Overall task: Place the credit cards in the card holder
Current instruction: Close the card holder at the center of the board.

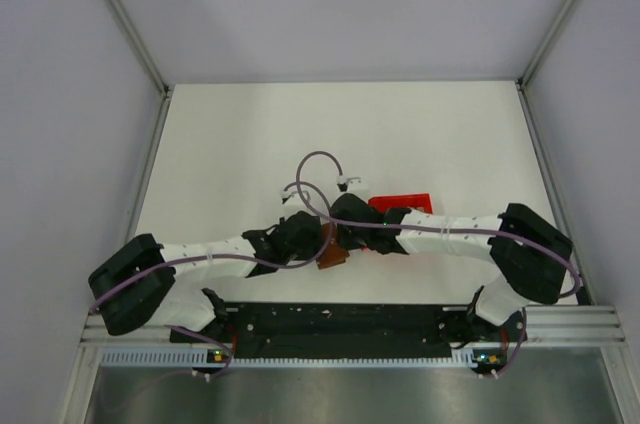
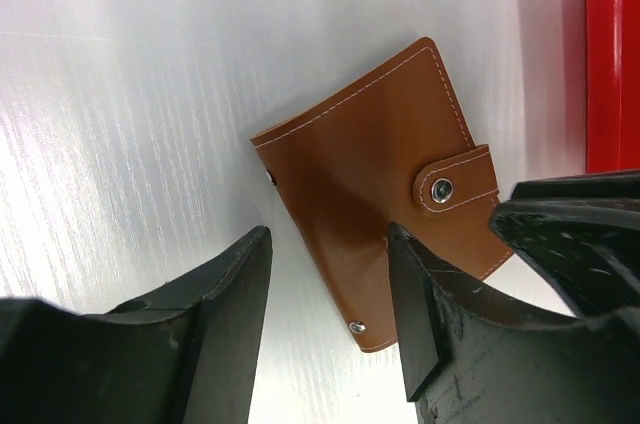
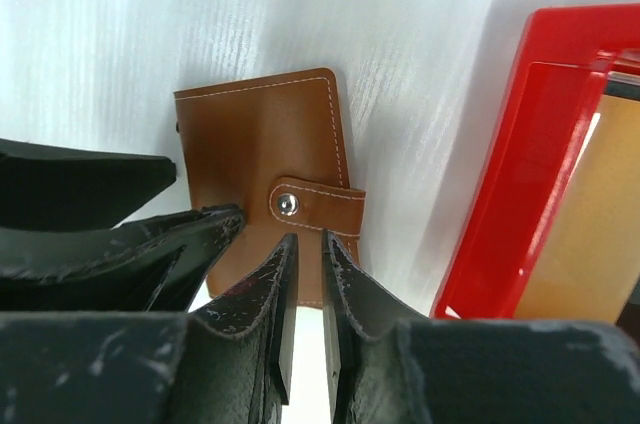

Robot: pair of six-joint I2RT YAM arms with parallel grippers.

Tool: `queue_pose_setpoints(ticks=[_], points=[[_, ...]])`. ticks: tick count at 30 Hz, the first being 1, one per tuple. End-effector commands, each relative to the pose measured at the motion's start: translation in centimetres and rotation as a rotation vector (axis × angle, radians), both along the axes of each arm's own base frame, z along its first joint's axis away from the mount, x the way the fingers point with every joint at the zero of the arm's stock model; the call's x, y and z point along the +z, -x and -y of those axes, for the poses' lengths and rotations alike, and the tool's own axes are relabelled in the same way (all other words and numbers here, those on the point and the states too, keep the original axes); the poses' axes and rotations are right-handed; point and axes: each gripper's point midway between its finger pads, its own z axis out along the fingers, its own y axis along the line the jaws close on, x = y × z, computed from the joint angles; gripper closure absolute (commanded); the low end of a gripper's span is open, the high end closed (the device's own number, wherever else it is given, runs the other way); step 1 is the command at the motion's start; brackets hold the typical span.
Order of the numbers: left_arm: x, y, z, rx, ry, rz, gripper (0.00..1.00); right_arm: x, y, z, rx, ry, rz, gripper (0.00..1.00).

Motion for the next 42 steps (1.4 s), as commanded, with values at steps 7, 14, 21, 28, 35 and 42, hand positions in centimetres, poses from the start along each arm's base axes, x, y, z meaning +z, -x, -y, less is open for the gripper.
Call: queue_pose_setpoints(ticks=[7,14,21,28,35,42], points=[[-1.1,1.2,-0.9,-0.002,-0.025,-0.058,0.45,0.2,-1.0,-1.8,0.031,-0.027,0.001,0.87],[-0.9,1.1,-0.9,-0.002,-0.033,-0.057,0.45,1.6,-1.4,-1.9,0.053,-0.061,0.055,0.87],[-1.2,1.2,-1.1,0.003,-0.033,-0.062,0.45,-0.5,-1.3,-2.3,0.078,-0.038,-0.016,0.87],[-1.3,1.3,-1.1,0.000,-0.035,-0.063,0.45,-2.2,-0.7,-2.6,0.095,-0.012,-0.070,0.87],[-1.4,1.3,-1.1,0.000,-0.038,-0.064,0.45,-4.2,-0.1,-1.1,0.077,0.066,-0.117,0.87],[-1.7,1.5,-1.5,0.000,-0.053,-0.068,0.45,-4.4,0.2,-0.7,0.085,0.097,-0.133,0.86]])
